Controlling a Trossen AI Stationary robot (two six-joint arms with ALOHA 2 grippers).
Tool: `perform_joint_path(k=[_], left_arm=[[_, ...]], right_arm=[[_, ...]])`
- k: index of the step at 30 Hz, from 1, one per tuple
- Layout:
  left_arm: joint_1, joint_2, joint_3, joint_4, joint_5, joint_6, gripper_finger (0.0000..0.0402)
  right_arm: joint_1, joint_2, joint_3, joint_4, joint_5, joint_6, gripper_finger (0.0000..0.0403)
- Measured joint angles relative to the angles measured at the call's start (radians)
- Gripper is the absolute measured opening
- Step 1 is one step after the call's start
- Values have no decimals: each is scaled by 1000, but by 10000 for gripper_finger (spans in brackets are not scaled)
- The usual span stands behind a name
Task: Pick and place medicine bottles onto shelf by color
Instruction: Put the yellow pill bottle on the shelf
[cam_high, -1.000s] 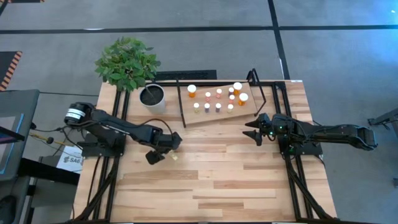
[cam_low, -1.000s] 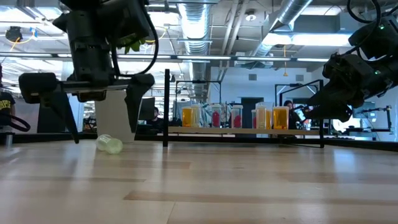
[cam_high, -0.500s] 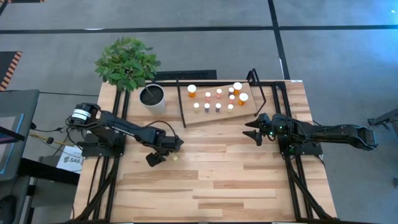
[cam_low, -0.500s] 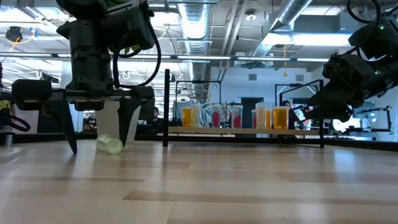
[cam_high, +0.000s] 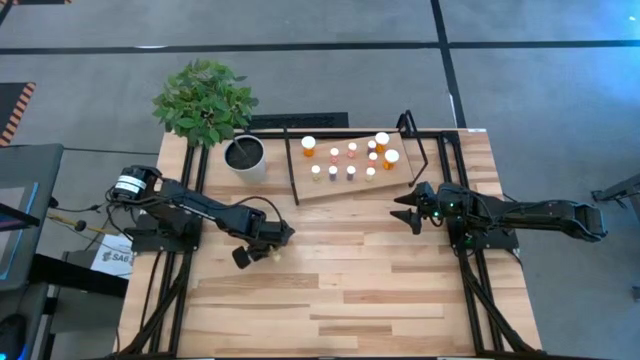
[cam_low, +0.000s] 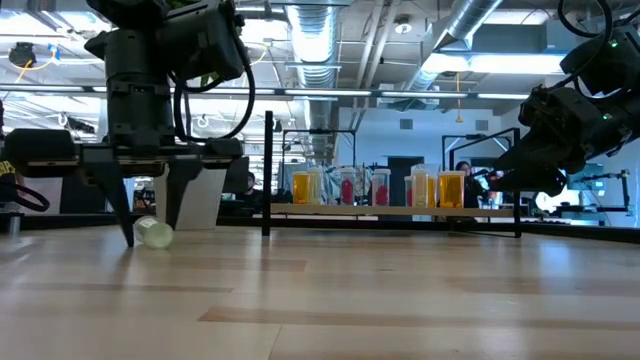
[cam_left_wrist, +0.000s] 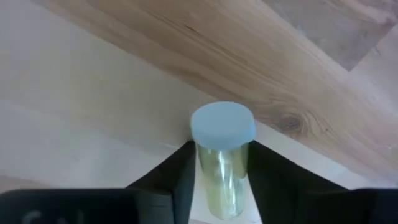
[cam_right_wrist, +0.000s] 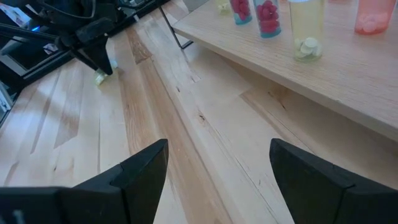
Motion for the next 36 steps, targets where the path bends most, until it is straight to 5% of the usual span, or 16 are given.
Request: perform_joint_path(k=[9,23,36], left_arm=[[-1,-4,6,-6,-44,218,85],[-139,0,138,-30,-690,742,81],[-351,67,101,61,-1184,807,81]], right_arm=[[0,0,0,0,0,0,301],[0,0,0,-1,0,0,301],[0,0,0,-2,-1,0,301]])
